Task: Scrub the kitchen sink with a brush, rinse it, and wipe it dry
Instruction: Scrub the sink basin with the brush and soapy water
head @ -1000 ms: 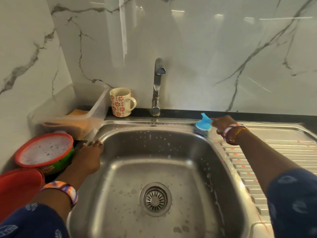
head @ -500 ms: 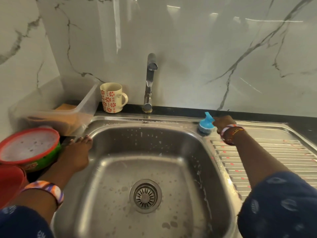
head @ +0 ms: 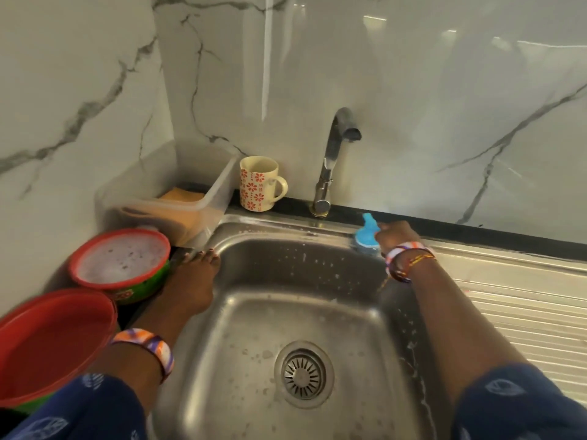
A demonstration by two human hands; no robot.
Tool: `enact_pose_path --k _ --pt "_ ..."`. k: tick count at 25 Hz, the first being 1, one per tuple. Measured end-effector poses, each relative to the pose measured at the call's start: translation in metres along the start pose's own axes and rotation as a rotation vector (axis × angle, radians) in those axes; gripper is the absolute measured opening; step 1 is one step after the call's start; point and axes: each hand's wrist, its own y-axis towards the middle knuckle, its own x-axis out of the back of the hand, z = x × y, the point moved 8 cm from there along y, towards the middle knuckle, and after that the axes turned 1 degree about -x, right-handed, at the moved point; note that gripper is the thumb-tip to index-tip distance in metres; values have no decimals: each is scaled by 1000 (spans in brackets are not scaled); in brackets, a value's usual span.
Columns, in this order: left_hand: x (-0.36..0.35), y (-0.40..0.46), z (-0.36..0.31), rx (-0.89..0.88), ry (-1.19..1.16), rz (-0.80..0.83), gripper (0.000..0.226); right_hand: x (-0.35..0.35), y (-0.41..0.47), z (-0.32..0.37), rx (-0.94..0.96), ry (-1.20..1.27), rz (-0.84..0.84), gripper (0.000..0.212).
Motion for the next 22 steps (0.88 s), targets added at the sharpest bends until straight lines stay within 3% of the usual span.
enact_pose_path --k 7,9,11,14,16,19,22 --pt "11 -12 5 -40 -130 82 55 -138 -48 141 196 165 347 38" --pt "31 -33 -2 -98 -203 87 47 -153 -57 154 155 311 485 41" --pt "57 -63 5 -129 -259 -16 39 -149 -75 147 113 476 554 41" --pt "73 -97 64 56 -296 -109 40 -113 -109 118 129 545 561 30" --pt "65 -115 106 221 -238 -71 36 -102 -145 116 93 585 760 21" --pt "48 -121 118 275 -229 3 32 -100 -187 157 265 588 845 24" --pt "35 -116 115 238 -240 1 36 -131 -207 216 573 424 734 34"
